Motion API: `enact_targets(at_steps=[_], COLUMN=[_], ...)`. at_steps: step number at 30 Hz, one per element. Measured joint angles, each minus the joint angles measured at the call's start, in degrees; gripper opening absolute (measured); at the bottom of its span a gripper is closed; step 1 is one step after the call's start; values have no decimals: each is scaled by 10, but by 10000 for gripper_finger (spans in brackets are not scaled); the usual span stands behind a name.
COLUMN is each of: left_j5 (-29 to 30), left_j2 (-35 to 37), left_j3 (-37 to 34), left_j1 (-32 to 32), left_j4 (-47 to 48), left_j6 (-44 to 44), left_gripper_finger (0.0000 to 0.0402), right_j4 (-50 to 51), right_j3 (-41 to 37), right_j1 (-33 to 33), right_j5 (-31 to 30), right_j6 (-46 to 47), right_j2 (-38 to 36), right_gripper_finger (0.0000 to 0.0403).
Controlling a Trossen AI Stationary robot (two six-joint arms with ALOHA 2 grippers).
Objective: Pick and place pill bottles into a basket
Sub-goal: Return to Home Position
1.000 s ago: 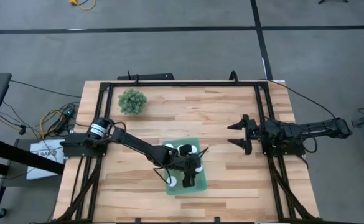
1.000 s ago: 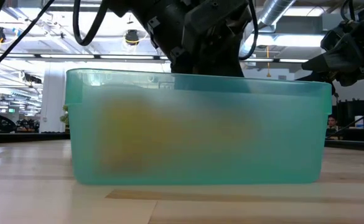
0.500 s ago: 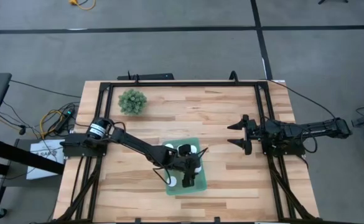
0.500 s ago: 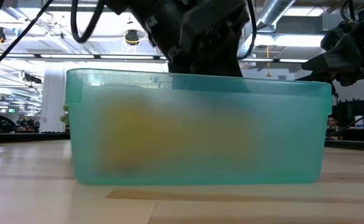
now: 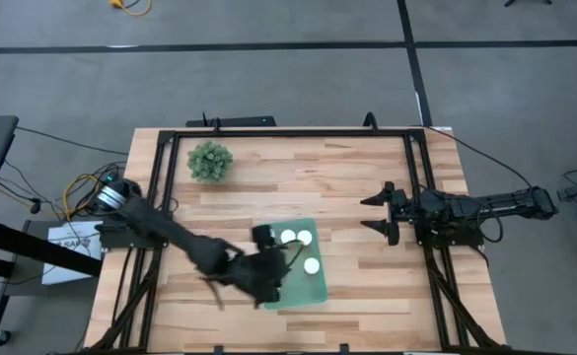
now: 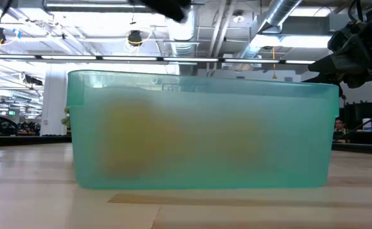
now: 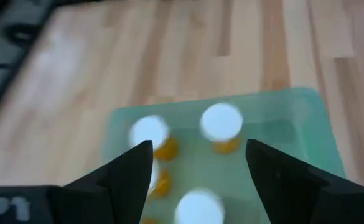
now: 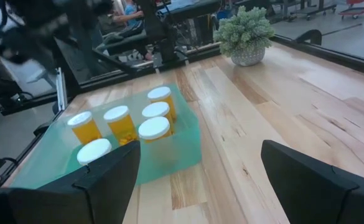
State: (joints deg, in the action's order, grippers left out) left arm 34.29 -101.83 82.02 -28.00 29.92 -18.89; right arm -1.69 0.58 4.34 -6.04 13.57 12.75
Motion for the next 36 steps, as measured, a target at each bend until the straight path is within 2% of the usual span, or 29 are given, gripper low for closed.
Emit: enact_targets(at_steps=[5,8,11,16,23,26,30,36], left_j5=[89,93,72,59,21,7,4,-11], left_j2=[70,104,128,183,319,371,426,487], left_j3=[-35,-96,-177,-331,-577,-644,-683,-696], left_j1=[-61,-85,-94,-95,-86,-82,-82,-69], left_j4=[92,92,46,-166,-502,-589,-592,-510], left_j6=[-76,-129,-165,-122,-58,-28,-5,6], left_gripper_finger=[248,248,248,248,248,248,248,248], right_j4=[0,0,0,0,0,0,0,0], right_j3=[0,0,0,0,0,0,0,0], right_j1=[0,0,0,0,0,0,0,0], right_j5=[0,0,0,0,0,0,0,0], right_j6=[0,0,0,0,0,0,0,0], right_j2=[0,0,0,0,0,0,0,0], right_gripper_finger=[327,327,327,327,327,327,327,327])
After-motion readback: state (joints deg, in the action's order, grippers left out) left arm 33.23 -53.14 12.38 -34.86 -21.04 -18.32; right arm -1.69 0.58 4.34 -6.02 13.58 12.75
